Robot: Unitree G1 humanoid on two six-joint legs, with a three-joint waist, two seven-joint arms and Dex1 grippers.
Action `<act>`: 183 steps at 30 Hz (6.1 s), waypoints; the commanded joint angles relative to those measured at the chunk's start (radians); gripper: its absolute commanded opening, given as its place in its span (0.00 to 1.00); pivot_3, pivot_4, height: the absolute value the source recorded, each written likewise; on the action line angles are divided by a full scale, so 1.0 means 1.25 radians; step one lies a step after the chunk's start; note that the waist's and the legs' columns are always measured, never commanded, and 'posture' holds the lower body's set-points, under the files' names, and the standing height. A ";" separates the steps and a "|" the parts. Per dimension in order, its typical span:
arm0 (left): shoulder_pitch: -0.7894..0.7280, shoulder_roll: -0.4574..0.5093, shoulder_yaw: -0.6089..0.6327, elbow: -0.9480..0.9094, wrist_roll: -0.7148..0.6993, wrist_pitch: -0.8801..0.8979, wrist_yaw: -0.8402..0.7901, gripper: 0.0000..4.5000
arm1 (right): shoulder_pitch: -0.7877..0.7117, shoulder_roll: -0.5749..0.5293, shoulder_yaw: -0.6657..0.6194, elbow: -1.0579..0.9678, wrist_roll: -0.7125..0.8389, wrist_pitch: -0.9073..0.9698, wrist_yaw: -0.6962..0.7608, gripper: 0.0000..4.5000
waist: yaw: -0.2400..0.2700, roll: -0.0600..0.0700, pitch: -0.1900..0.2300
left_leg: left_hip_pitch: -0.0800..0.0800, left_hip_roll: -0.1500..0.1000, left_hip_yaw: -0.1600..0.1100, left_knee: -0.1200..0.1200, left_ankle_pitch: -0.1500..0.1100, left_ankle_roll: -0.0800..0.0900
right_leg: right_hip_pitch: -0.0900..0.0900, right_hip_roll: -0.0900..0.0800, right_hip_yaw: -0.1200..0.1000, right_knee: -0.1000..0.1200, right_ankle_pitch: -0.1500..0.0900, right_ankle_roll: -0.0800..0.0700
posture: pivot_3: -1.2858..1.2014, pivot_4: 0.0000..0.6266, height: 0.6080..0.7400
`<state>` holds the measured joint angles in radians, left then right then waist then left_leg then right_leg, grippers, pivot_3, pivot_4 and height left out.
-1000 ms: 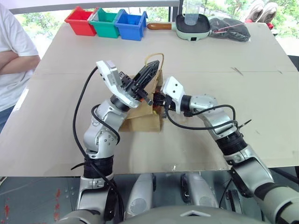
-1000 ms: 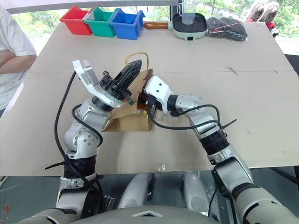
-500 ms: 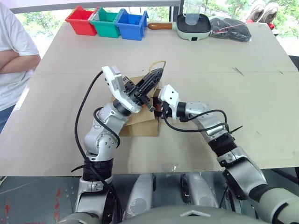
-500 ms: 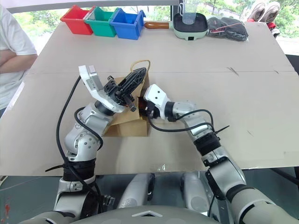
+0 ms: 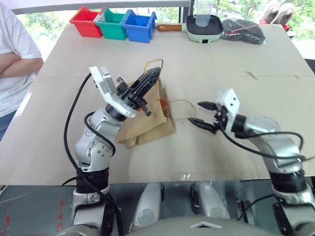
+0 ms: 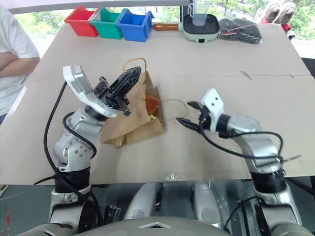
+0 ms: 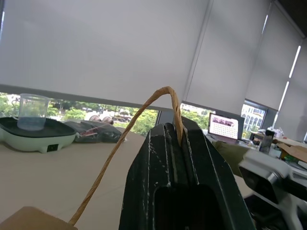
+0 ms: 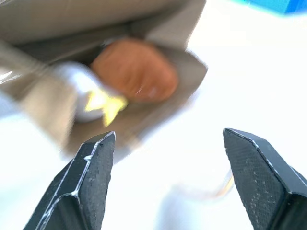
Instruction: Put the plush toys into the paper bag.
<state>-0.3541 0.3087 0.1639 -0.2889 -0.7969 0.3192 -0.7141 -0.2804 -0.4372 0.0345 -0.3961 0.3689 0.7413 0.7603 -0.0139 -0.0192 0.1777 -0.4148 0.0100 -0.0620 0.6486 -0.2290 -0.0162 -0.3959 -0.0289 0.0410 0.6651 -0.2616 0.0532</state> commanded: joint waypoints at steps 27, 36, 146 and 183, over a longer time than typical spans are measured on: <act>0.062 0.058 0.040 -0.167 -0.093 0.057 0.034 0.00 | -0.267 0.250 -0.257 0.430 0.342 0.264 -0.137 0.76 | -0.005 0.000 0.000 | 0.000 0.000 0.001 0.000 0.000 0.000 | 0.000 0.001 0.001 0.000 0.000 0.000 | 0.52 0.24 1.00; 0.071 0.075 0.051 -0.172 -0.107 0.054 0.040 0.00 | -0.333 0.251 -0.279 0.483 0.394 0.249 -0.131 0.76 | -0.013 0.001 0.000 | 0.000 0.000 0.001 0.000 0.000 0.000 | 0.000 0.001 0.001 0.000 0.000 0.000 | 0.52 0.24 1.00; 0.066 0.054 -0.106 0.038 0.259 -0.035 -0.006 0.01 | 0.035 -0.058 0.084 -0.082 0.083 -0.205 -0.090 0.12 | 0.001 0.000 0.000 | -0.001 0.000 0.001 0.000 0.000 0.000 | -0.001 0.000 0.001 0.000 0.000 0.000 | 0.52 0.24 1.00; 0.370 0.256 0.165 -0.148 0.061 0.189 -0.150 0.82 | 0.429 -0.309 -0.474 -0.081 0.106 -0.378 0.151 1.00 | 0.009 0.001 0.000 | 0.001 0.005 0.002 0.002 -0.001 0.001 | 0.003 -0.002 0.000 -0.001 0.000 0.000 | 0.52 0.24 1.00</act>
<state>0.0950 0.6341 0.3355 -0.3937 -0.6848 0.5416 -0.9419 0.2479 -0.8079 -0.5095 -0.4938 0.4879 0.2968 0.9206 -0.0021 -0.0182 0.1773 -0.4124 0.0160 -0.0592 0.6512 -0.2299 -0.0145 -0.3919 -0.0309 0.0412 0.6641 -0.2620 0.0533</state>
